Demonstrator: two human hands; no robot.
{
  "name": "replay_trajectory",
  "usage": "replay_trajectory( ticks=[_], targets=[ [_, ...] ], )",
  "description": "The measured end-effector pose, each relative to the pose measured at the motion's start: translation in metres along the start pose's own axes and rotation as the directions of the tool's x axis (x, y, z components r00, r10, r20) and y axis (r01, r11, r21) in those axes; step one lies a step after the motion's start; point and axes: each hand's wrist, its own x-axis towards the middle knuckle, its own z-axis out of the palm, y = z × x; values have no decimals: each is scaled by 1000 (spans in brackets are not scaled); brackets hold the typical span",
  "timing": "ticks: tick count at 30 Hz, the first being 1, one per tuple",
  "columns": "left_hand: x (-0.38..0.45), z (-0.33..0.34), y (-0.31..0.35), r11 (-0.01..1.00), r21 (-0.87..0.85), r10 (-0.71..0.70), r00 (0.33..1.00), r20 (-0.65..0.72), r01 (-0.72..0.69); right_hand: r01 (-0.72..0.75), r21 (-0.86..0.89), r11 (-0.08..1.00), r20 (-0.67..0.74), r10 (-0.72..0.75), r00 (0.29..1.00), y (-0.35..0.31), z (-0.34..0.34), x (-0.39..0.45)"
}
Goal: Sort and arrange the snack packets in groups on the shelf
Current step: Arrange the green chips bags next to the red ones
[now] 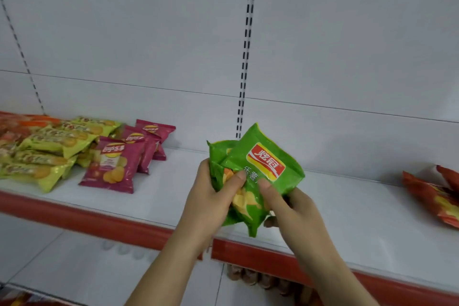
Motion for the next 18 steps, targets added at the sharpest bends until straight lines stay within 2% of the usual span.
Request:
replay_trajectory(
  ticks=[5,8,10,12,18],
  targets=[
    [4,-60,-1,995,97,43,999,-25,-40,-81,266,961,9,82,997,-11,61,13],
    [20,-94,-2,985,173,21,999,-44,-13,-68,344,937,12,68,998,-19,77,37],
    [32,-110,-3,972,234,35,995,-95,-12,-37,305,952,-45,53,998,-22,81,62],
    [45,-124,-4,958,286,50,988,-146,-6,-73,242,968,-101,99,990,-18,83,92],
    [69,-160,0,925,378,53,978,-204,29,-237,91,967,49,234,971,0,111,170]
  ],
)
